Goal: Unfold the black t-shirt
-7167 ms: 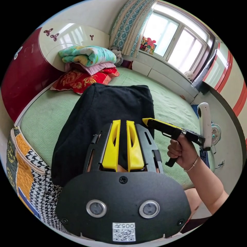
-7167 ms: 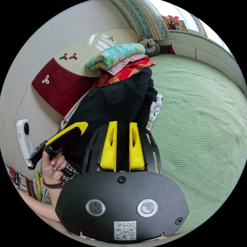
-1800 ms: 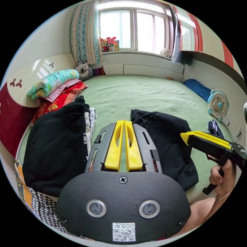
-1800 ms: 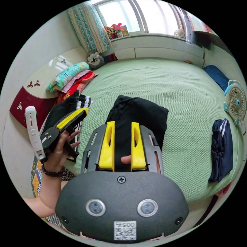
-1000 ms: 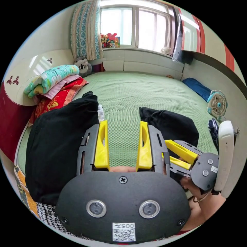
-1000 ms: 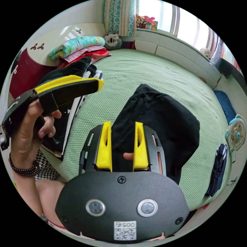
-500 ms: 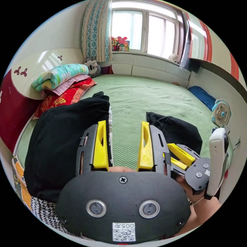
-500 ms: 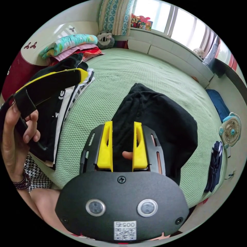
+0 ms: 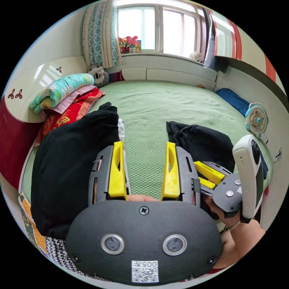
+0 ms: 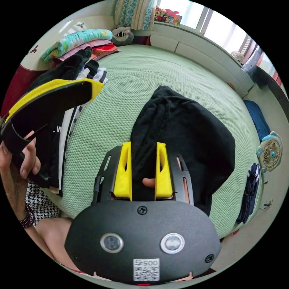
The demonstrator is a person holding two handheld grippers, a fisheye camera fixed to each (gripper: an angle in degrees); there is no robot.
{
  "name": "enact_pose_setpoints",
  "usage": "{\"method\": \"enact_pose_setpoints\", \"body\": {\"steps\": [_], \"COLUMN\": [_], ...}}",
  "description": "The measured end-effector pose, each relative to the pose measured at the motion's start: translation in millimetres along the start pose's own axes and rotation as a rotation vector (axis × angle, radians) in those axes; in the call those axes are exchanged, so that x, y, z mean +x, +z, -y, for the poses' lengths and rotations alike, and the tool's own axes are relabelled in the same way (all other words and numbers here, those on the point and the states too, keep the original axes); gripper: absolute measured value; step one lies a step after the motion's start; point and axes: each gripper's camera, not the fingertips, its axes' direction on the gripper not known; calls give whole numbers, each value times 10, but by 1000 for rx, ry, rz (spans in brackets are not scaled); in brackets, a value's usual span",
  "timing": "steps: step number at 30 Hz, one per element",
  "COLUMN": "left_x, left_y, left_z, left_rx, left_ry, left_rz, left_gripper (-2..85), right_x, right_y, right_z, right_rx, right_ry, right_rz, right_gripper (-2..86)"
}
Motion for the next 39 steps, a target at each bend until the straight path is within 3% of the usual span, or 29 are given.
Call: {"method": "enact_pose_setpoints", "body": {"steps": [14, 17, 22, 29, 39], "left_x": [46, 97, 147, 171, 516], "left_y": [391, 502, 702, 996, 1670], "left_z": [137, 178, 248, 350, 457], "left_rx": [-27, -42, -92, -173, -274], "left_ry": [7, 25, 46, 77, 139], "left_rz": [-6, -10, -18, -162, -221], "left_gripper": [187, 187, 188, 212, 231], "right_x": [398, 436, 746, 1233, 1885], "right_y": [5, 81, -15, -231, -440], "right_z": [-10, -28, -92, -173, -366], "right_rx": [-38, -49, -23, 26, 65], "right_ry": [-11, -10, 34, 110, 203], "right_rz": [181, 112, 208, 257, 244], "right_gripper": [98, 67, -12, -16, -17]}}
